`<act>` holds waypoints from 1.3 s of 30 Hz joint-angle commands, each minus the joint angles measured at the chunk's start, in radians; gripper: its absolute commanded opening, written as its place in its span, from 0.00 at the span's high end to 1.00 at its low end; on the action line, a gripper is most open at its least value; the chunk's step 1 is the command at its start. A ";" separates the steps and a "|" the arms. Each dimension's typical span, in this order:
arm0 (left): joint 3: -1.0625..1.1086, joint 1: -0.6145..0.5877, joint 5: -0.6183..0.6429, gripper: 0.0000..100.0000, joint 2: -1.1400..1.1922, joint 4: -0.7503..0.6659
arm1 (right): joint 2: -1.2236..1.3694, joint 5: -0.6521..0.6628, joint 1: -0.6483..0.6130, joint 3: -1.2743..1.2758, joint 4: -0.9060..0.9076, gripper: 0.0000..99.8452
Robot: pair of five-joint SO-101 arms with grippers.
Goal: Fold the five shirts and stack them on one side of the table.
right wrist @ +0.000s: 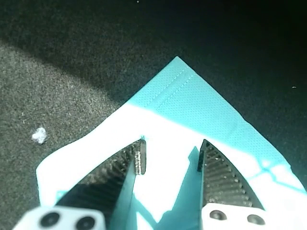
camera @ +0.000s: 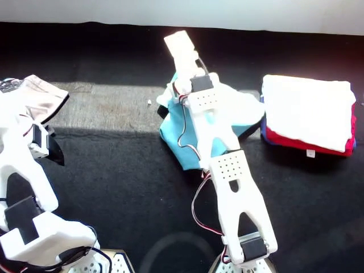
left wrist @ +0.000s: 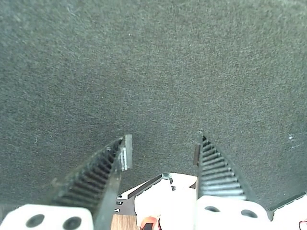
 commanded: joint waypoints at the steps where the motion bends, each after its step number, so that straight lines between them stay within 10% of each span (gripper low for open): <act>1: -0.002 -0.008 -0.003 0.78 -0.015 0.006 | 0.007 0.012 -0.001 -0.002 -0.015 0.80; 9: -0.008 -0.008 -0.063 0.78 -0.016 0.006 | 0.054 0.087 0.002 -0.004 0.050 0.99; 39: -0.008 -0.001 -0.071 0.78 -0.015 -0.002 | -0.584 0.137 0.058 -0.194 0.495 0.99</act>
